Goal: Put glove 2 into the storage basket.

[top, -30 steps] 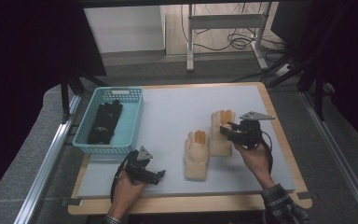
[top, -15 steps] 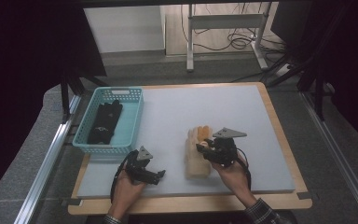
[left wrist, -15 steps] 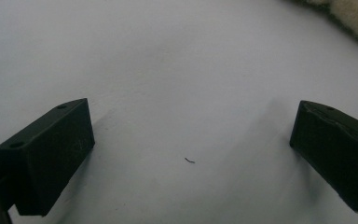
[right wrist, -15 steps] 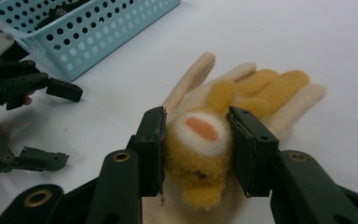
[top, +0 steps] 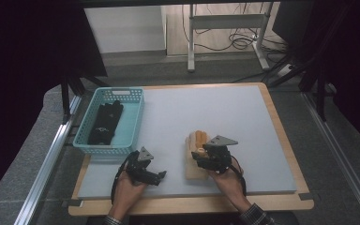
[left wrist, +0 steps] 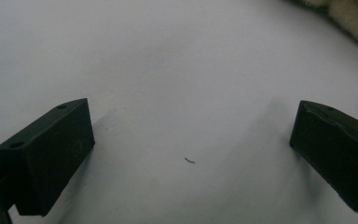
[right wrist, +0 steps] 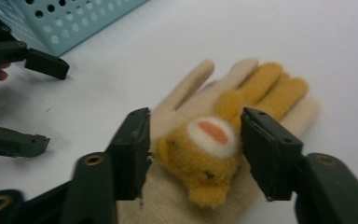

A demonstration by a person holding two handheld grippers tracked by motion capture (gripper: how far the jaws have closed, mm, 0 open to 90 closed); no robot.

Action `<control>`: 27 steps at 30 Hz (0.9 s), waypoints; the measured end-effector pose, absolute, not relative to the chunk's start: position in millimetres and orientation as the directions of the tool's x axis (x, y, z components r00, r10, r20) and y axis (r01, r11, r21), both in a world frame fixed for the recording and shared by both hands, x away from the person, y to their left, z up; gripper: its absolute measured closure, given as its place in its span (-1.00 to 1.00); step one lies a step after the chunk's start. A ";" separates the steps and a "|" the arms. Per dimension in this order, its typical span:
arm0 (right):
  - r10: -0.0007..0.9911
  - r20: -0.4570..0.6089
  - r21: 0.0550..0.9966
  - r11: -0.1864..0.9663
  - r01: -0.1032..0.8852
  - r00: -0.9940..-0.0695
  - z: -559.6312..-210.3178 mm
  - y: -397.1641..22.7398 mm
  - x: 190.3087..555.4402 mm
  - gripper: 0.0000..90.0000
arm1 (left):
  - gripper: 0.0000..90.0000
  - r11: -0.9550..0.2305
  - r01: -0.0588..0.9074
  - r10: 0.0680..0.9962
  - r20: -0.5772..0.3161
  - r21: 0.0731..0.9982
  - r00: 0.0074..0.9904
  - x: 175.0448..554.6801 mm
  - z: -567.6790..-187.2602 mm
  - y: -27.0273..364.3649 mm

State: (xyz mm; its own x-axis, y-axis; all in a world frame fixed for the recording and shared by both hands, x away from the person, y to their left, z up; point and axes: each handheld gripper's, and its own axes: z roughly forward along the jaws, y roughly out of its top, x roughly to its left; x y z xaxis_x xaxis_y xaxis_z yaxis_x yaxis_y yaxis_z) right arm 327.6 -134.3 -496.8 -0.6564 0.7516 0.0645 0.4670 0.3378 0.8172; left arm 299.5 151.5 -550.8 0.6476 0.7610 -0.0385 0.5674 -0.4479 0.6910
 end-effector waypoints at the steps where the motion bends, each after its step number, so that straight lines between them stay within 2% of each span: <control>1: 0.751 0.058 0.820 0.340 0.461 -0.658 -493.7 -136.1 327.4 -0.17 | -1.00 -0.447 0.568 0.761 -0.039 0.691 0.647 299.4 -550.8 151.5; 3: 0.750 0.035 0.828 0.348 0.439 -0.660 -485.1 -144.2 329.3 -0.22 | -1.00 -0.446 0.568 0.762 -0.041 0.692 0.647 299.4 -550.8 151.4; 7: 0.750 0.013 0.825 0.366 0.431 -0.662 -481.9 -163.3 336.0 -0.18 | -1.00 -0.449 0.567 0.761 -0.038 0.690 0.648 299.5 -550.8 151.6; 9: 0.746 0.000 0.814 0.386 0.433 -0.666 -485.9 -170.7 337.1 -0.03 | -1.00 -0.445 0.568 0.762 -0.040 0.692 0.646 299.4 -550.9 151.3; 13: 0.732 0.015 0.782 0.416 0.464 -0.681 -501.2 -184.4 335.8 0.51 | -1.00 -0.448 0.568 0.761 -0.039 0.691 0.647 299.5 -550.8 151.5; 17: 0.709 0.042 0.758 0.436 0.484 -0.704 -513.6 -188.8 333.3 0.83 | -1.00 -0.447 0.568 0.761 -0.039 0.691 0.647 299.5 -550.8 151.5; 20: 0.686 0.048 0.747 0.458 0.482 -0.726 -519.6 -186.1 330.6 0.91 | -1.00 -0.447 0.568 0.761 -0.039 0.691 0.647 299.5 -550.9 151.5; 27: 0.651 0.033 0.726 0.505 0.466 -0.758 -529.1 -168.9 326.4 0.91 | -1.00 -0.448 0.567 0.761 -0.039 0.691 0.648 299.5 -550.8 151.5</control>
